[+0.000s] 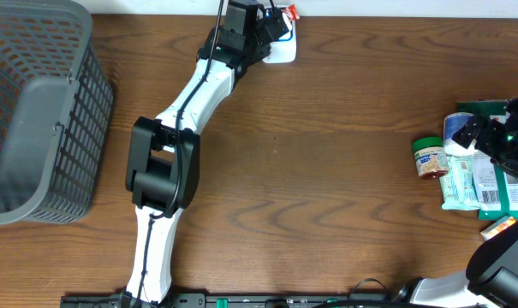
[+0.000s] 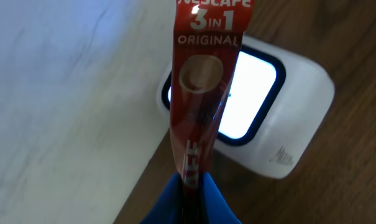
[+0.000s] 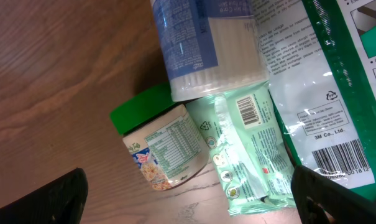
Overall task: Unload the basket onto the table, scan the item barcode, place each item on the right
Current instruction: 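Hold the stick's barcode over the scanner window with the left gripper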
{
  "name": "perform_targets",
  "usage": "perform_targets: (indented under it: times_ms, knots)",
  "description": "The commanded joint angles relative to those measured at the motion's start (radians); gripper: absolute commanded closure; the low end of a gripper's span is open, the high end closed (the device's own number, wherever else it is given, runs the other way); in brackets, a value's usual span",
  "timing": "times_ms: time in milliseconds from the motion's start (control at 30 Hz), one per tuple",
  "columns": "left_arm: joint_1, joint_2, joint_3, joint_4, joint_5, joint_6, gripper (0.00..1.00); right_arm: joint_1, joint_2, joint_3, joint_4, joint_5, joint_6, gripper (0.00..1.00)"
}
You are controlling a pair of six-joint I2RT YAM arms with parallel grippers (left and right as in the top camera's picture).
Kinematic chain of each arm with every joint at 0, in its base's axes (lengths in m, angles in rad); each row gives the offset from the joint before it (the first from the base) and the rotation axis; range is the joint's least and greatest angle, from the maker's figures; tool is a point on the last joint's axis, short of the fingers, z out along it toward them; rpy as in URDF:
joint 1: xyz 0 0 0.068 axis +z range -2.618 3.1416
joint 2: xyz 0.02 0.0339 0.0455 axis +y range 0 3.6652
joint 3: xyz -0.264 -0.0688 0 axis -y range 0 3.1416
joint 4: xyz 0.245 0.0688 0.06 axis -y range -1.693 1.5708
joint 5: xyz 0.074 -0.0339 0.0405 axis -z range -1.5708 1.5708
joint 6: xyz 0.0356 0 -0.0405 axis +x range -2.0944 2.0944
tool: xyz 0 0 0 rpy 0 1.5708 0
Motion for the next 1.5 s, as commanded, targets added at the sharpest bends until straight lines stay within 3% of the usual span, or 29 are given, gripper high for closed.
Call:
perform_targets:
  times_ms: [0,1467]
  knots:
    - [0.003,0.045,0.018,0.01,0.031,0.01,0.93,-0.017,0.005,0.001,-0.001,0.002,0.012,0.01]
    - [0.014,0.063,0.019,0.019,0.014,0.003,0.93,-0.017,0.005,0.001,-0.001,0.002,0.012,0.01]
